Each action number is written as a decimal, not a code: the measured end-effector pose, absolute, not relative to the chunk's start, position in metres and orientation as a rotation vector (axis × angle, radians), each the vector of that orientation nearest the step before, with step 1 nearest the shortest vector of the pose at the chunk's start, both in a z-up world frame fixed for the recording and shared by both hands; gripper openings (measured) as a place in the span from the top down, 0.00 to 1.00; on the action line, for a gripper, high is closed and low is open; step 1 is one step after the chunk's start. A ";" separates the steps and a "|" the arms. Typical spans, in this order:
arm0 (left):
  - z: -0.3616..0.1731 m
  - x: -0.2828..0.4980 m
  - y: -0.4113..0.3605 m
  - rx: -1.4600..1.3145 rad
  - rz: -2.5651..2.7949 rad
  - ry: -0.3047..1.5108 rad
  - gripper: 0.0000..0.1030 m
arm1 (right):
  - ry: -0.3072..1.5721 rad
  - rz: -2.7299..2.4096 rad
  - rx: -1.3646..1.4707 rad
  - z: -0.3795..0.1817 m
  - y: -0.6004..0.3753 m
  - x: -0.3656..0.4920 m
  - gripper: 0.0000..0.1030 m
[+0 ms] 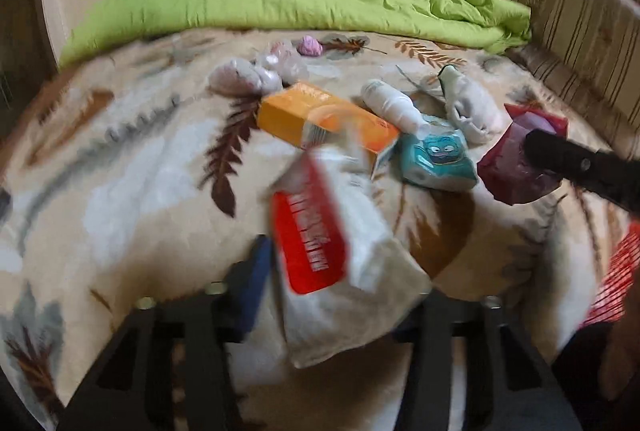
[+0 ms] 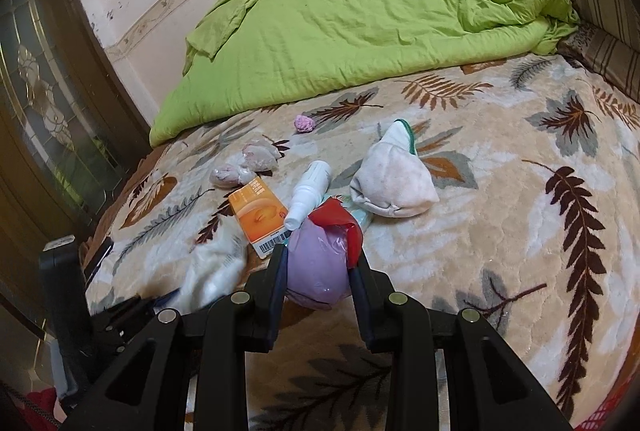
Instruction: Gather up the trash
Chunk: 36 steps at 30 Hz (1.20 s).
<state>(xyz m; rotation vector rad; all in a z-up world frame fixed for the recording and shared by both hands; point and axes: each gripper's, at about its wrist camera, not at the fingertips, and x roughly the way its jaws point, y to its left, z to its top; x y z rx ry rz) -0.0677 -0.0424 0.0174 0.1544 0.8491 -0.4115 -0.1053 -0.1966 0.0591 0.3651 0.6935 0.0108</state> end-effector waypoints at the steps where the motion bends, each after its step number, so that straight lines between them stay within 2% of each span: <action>1: 0.018 -0.068 -0.043 0.146 -0.423 0.841 0.62 | 0.694 0.012 0.362 0.059 -0.196 -0.105 0.68; 9: 0.038 -0.073 -0.026 0.063 -0.414 0.724 0.62 | 0.697 0.008 0.327 0.058 -0.190 -0.104 0.68; 17: 0.042 -0.083 -0.037 0.148 -0.392 0.664 0.62 | 0.707 0.002 0.321 0.058 -0.189 -0.102 0.68; 36: 0.044 -0.089 -0.041 0.191 -0.380 0.629 0.62 | 0.709 -0.012 0.321 0.056 -0.192 -0.104 0.68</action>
